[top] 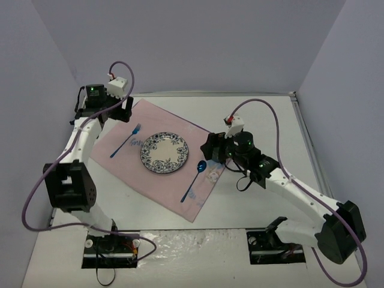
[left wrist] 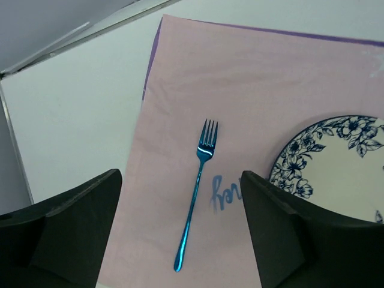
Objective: Set the dinner table for one person
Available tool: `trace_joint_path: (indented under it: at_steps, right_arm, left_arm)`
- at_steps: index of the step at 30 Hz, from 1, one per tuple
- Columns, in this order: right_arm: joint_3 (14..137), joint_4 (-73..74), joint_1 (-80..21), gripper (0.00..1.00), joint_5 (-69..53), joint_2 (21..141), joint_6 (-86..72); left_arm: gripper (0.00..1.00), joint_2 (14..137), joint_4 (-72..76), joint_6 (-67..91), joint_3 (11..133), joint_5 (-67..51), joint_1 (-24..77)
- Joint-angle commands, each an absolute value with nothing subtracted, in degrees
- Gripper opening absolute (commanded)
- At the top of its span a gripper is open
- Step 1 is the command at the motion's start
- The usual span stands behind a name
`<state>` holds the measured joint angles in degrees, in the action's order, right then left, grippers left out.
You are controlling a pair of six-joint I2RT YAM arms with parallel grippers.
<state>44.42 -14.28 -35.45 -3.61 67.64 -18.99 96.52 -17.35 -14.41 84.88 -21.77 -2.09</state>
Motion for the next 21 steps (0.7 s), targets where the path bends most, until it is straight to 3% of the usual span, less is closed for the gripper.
trace_joint_path:
  at_steps: [1,9,21]
  right_arm:
    - [45.2,-11.8,-34.6,1.0,6.4,59.6,-13.5]
    - [46.7,-3.6,-34.2,1.0,20.3,46.4,-10.8]
    - [52.1,6.5,-34.2,1.0,33.6,33.6,-4.5]
  left_arm:
    - [0.82,83.3,-18.5,-3.2,80.2,-9.4,-0.6]
    - [0.97,61.7,-26.4,4.6,71.5,-0.4,-0.7]
    - [0.97,37.0,-39.4,8.2,64.6,9.3,-0.6]
